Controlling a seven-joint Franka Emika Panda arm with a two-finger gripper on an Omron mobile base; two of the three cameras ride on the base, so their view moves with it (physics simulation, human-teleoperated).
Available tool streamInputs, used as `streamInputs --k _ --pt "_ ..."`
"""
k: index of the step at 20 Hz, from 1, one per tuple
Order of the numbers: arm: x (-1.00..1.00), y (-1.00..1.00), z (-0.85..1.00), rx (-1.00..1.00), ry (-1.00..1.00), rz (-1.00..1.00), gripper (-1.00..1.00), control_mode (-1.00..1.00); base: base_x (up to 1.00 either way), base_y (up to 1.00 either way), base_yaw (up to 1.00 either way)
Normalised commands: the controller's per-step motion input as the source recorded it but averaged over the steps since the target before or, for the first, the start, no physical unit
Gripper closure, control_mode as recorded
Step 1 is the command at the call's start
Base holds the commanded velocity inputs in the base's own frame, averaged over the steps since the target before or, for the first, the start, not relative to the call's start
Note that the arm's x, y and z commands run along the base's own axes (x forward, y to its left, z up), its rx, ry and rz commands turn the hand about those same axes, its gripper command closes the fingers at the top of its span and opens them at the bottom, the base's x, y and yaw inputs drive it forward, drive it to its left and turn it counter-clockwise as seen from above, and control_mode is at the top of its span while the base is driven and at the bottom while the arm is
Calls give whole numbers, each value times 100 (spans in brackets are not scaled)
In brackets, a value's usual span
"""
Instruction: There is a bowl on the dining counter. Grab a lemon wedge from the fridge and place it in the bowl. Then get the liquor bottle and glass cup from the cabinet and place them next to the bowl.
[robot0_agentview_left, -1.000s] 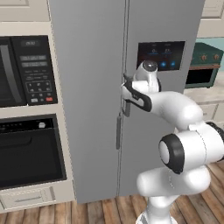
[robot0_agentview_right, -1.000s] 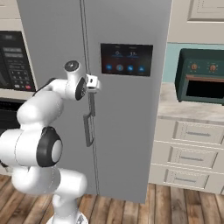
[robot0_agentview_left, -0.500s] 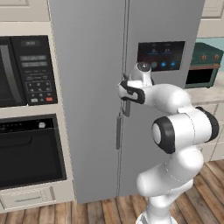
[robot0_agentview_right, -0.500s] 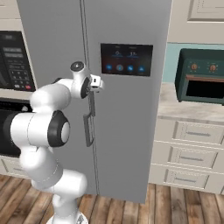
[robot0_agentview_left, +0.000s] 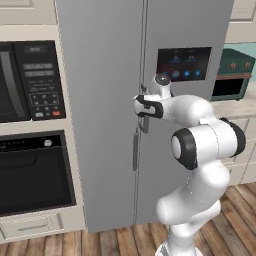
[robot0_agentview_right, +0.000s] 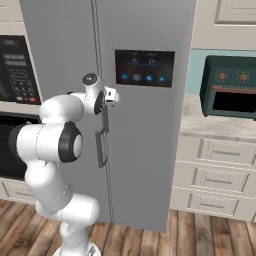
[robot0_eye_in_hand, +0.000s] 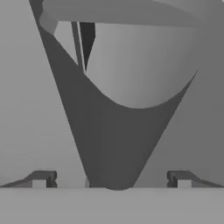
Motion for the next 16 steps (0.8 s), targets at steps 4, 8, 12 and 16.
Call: streamInputs --k 4,8,12,16 --pt "15 2 -23 -1 0 0 100 -100 0 0 0" --pt "-7 0 -2 0 0 -5 100 -100 0 0 0" --pt "-37 -1 0 -1 -1 -6 100 -100 0 0 0" --pt "-93 -10 7 -6 -12 0 100 -100 0 0 0"
